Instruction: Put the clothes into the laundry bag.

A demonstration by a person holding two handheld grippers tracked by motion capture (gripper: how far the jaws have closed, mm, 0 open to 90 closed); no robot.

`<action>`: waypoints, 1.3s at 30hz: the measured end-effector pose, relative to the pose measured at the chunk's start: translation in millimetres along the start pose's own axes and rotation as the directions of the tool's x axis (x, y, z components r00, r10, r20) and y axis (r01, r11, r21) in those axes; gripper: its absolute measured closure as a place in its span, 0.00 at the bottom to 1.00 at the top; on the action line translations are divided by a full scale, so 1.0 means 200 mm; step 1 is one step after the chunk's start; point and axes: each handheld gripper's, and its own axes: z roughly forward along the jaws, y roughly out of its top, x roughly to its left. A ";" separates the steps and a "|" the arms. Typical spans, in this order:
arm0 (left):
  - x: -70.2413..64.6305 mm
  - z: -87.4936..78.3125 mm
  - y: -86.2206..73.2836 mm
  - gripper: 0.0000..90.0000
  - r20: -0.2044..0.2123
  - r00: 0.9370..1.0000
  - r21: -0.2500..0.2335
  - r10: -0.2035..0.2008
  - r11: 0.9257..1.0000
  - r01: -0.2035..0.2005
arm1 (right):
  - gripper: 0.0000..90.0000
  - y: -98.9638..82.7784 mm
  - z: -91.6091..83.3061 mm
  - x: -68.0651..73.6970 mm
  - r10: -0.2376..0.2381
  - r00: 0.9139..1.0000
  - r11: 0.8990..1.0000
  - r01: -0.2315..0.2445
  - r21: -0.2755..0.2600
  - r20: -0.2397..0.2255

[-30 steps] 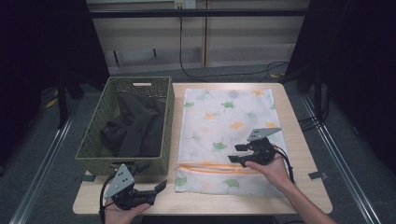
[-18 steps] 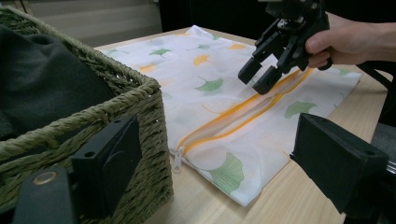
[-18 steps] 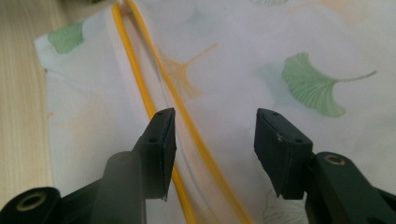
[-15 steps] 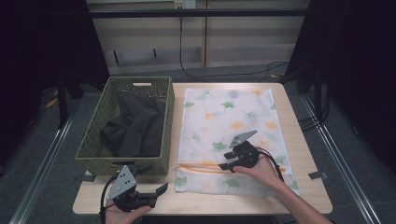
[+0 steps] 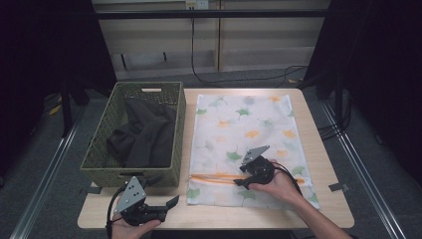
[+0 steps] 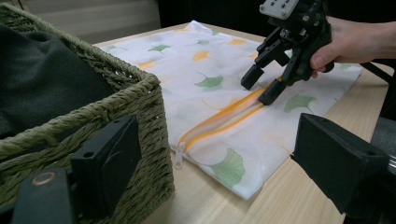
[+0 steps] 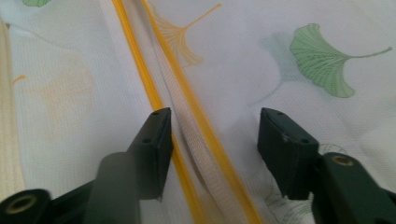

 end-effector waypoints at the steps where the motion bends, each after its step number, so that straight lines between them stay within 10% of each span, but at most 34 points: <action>1: 0.00 0.00 0.00 0.16 0.002 1.000 -0.003 -0.004 1.000 0.004 | 0.60 0.00 0.00 0.00 0.013 1.000 1.000 -0.014 0.006 0.023; 19: 0.01 0.00 0.00 0.16 0.009 1.000 0.007 0.010 1.000 -0.010 | 0.95 0.01 0.00 -0.03 0.098 0.995 0.995 -0.097 -0.031 0.020; 39: 0.01 0.00 0.00 0.16 0.008 1.000 0.008 0.007 1.000 -0.007 | 1.00 0.03 -0.08 -0.07 0.181 0.983 0.971 -0.182 -0.157 -0.017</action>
